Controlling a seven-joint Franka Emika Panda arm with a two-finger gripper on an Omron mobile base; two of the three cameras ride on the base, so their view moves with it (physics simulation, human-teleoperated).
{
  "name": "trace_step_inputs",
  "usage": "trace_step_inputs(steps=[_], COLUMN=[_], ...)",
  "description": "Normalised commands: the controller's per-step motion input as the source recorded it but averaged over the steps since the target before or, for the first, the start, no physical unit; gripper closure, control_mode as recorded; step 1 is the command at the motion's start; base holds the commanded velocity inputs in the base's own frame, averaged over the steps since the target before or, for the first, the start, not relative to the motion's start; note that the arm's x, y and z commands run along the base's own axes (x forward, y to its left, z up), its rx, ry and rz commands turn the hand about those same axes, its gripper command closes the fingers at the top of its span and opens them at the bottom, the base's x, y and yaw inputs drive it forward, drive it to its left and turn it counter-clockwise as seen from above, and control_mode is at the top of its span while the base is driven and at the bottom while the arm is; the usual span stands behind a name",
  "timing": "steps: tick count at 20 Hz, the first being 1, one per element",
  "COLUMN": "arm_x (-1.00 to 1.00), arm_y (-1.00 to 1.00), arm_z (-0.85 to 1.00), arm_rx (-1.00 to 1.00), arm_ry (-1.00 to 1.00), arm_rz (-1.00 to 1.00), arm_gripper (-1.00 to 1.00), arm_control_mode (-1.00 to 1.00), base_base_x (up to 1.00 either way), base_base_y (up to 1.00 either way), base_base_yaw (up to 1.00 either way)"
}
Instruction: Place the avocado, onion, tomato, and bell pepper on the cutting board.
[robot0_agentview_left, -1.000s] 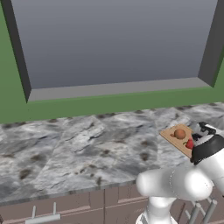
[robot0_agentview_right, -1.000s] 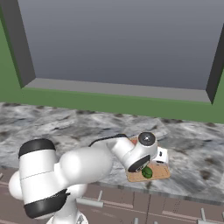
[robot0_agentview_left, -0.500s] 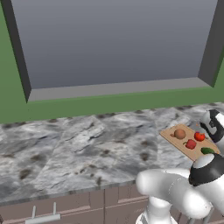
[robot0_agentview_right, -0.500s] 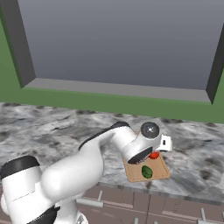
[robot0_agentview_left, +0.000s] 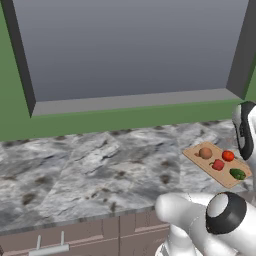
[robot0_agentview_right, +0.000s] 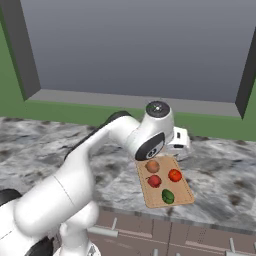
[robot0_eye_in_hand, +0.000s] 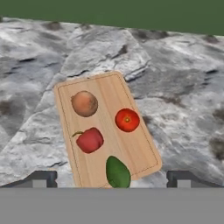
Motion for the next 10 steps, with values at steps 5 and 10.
trace_step_inputs(steps=[5, 10], arm_x=[-0.67, -0.65], arm_y=[0.95, 1.00], arm_z=[0.59, 0.05], arm_rx=[-0.11, -0.23], arm_ry=[0.06, 0.07], arm_rz=[0.00, 0.00], arm_gripper=[-1.00, -1.00], arm_control_mode=[-1.00, -1.00], base_base_x=[0.00, 0.00], base_base_y=[0.00, 0.00], base_base_yaw=[0.00, 0.00])
